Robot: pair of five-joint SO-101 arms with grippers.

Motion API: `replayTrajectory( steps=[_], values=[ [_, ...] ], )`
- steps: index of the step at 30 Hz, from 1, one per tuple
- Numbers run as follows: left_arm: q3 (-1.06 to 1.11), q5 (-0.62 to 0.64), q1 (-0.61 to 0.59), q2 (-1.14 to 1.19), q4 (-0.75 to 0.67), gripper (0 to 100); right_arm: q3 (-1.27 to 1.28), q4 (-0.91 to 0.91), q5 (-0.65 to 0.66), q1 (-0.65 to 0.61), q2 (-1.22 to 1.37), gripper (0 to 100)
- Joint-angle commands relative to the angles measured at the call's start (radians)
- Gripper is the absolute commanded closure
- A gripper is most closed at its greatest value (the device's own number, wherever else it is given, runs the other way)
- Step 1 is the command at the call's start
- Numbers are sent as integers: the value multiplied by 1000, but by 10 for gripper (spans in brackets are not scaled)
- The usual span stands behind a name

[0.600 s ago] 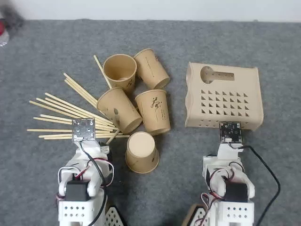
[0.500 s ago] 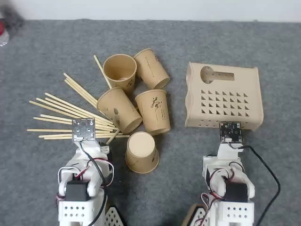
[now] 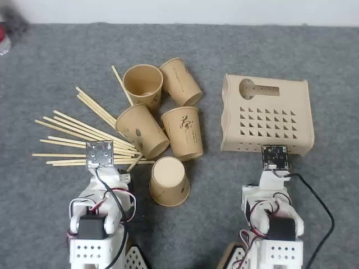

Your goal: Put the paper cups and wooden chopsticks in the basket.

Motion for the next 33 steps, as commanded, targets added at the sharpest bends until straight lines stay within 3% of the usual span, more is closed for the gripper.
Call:
replayTrajectory(
  steps=[1, 4, 8, 18, 22, 25, 31, 33],
  values=[
    [-12, 0, 6, -12, -3, 988, 18, -2, -8, 2, -15, 990],
    [-12, -2, 2, -14, -26, 988, 18, -2, -8, 4, -15, 990],
    [-12, 2, -3, -14, -160, 987, 18, 1, -8, 4, -15, 990],
    [-12, 2, -57, -14, -173, 987, 18, -4, -11, 2, -15, 989],
    [-12, 2, -71, -14, -267, 987, 18, -154, -12, 10, -15, 989],
    [-12, 3, -130, -14, -305, 987, 18, -283, -12, 74, -15, 989],
    [-12, -2, -146, -12, -315, 987, 18, -292, 2, 179, -15, 989],
    [-12, -3, -149, -11, -311, 987, 17, -300, 81, 208, -15, 989]
  ],
)
